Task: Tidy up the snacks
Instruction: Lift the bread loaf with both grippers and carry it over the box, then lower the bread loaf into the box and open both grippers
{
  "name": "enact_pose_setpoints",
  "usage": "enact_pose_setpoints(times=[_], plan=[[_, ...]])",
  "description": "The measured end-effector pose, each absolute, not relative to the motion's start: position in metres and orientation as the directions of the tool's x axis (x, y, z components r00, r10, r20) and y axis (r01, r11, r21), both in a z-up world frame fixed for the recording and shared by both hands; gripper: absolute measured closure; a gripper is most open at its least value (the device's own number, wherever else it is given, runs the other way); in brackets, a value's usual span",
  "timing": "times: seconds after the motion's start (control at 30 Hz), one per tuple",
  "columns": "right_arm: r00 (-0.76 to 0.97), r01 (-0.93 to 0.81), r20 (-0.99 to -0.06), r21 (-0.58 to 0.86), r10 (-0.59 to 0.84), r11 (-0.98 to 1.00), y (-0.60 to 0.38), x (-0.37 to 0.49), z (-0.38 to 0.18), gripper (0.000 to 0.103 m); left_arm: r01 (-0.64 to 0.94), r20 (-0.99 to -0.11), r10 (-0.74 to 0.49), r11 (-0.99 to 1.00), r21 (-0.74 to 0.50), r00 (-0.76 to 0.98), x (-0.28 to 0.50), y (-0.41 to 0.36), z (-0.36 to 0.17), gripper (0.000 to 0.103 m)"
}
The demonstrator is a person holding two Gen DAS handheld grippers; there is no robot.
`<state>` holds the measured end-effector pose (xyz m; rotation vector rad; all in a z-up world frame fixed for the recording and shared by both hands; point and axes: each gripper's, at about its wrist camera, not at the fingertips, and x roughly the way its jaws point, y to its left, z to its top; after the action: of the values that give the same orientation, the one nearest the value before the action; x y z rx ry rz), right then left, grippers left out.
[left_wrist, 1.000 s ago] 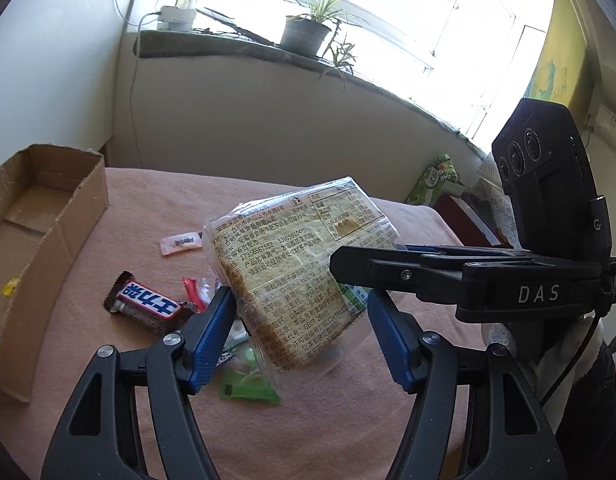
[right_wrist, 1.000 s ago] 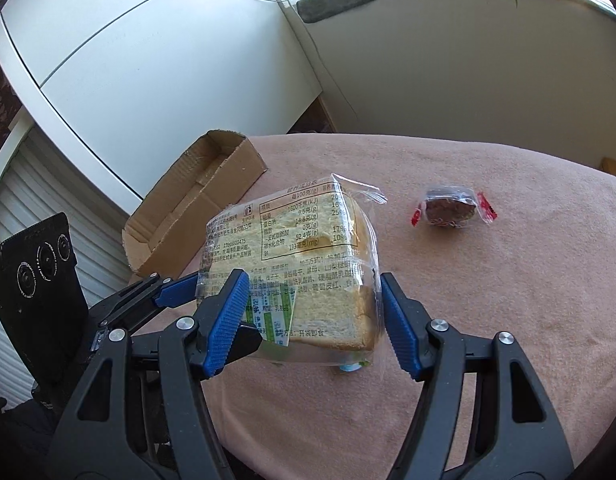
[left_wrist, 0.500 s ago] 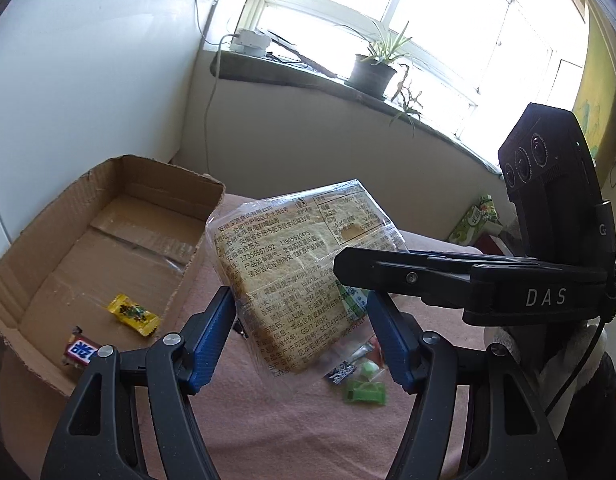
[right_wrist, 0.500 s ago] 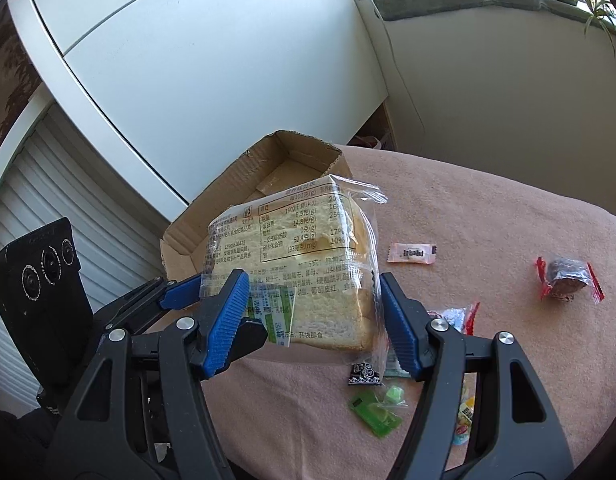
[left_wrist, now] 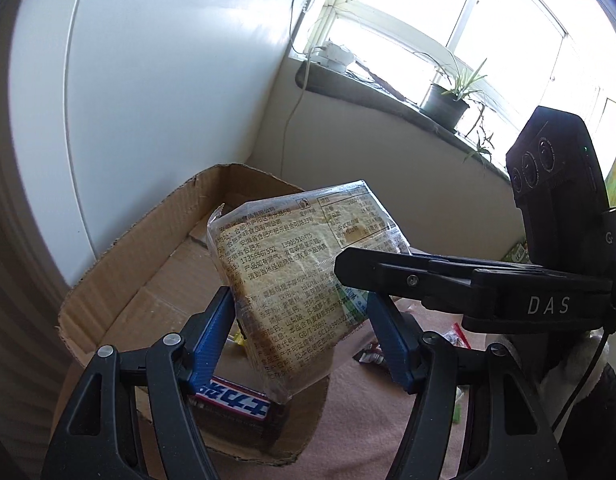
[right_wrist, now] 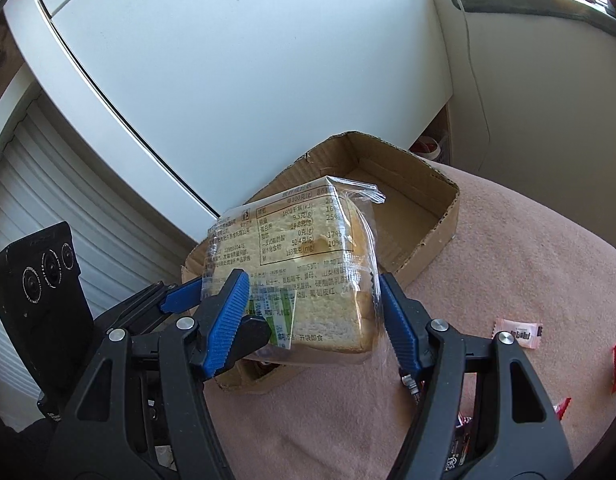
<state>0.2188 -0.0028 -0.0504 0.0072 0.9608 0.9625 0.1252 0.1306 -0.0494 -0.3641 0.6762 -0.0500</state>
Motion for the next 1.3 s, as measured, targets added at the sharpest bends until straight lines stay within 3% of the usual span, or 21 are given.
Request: enact_pose_setpoints(times=[0.67,0.83,1.3], plan=[[0.147,-0.733,-0.723,0.379,0.675,0.565,0.05,0.236,-0.069,0.034,-0.183,-0.65,-0.066,0.934,-0.308,0.757,0.136,0.168,-0.069,0.036],[0.193,-0.731,-0.749,0.321,0.634,0.602,0.06,0.239,-0.075,0.034,-0.212,-0.667,-0.01,0.945,-0.25,0.745,0.137,0.166,-0.071,0.036],[0.255,-0.726,-0.719,0.3,0.647,0.619,0.037,0.235,-0.05,0.03,-0.215,-0.627,0.017,0.946,-0.242,0.779,0.114,0.164,-0.053,0.036]])
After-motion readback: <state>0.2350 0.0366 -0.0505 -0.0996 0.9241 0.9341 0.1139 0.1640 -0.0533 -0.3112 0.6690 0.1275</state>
